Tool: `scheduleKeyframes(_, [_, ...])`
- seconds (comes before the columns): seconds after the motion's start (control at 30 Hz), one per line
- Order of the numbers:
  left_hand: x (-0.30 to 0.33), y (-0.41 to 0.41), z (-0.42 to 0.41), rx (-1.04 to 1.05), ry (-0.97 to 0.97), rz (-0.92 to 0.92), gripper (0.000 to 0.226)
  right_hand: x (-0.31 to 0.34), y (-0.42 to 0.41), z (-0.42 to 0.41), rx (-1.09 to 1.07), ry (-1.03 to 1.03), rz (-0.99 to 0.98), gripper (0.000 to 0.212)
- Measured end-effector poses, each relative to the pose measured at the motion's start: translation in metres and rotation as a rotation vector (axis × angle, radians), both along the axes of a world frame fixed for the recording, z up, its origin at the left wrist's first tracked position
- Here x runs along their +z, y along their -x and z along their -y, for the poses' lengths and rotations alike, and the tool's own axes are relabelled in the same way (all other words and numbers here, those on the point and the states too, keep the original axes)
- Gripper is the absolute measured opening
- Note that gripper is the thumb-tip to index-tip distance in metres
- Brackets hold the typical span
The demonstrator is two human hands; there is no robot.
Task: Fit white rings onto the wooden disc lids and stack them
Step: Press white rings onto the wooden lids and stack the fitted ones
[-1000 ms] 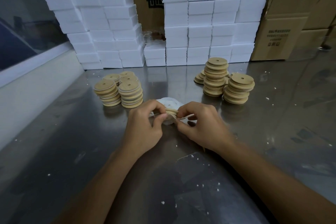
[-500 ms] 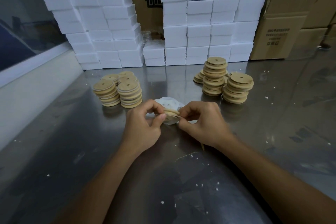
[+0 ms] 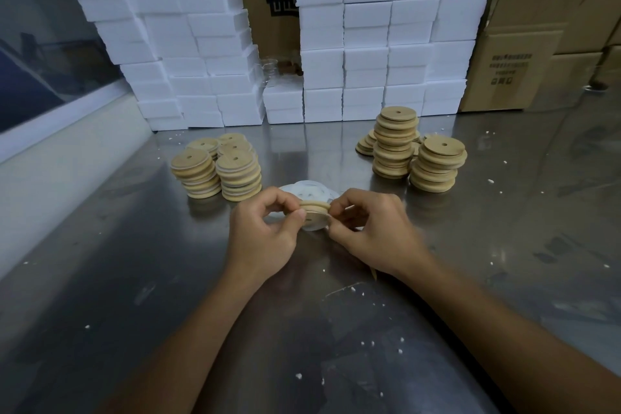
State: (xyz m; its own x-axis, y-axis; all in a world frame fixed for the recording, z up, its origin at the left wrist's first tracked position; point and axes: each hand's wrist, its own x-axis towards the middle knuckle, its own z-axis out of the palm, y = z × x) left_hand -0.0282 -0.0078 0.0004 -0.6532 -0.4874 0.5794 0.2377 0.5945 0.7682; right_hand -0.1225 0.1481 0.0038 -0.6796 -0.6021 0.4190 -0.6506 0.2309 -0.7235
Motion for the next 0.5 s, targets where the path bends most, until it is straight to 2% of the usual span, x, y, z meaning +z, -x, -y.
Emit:
scheduleKeyframes(0.13, [0.000, 0.002, -0.002, -0.026, -0.237, 0.018, 0.017, -0.001, 0.001, 0.001, -0.051, 0.079, 0.070, 0.011])
scheduleKeyframes(0.27, [-0.001, 0.004, -0.008, -0.113, -0.439, 0.031, 0.036, -0.004, 0.005, 0.003, -0.080, 0.202, 0.127, 0.001])
scheduleKeyframes(0.33, [-0.002, 0.004, -0.008, -0.109, -0.379, 0.036, 0.036, -0.004, 0.005, 0.004, -0.086, 0.254, 0.104, 0.003])
scheduleKeyframes(0.4, [-0.002, 0.003, -0.008, -0.066, -0.225, 0.024, 0.032, -0.003, 0.004, 0.003, -0.078, 0.269, 0.035, 0.004])
scheduleKeyframes(0.5, [-0.002, 0.004, -0.012, -0.013, -0.085, -0.018, 0.031, -0.001, 0.001, 0.002, -0.043, 0.237, -0.176, 0.007])
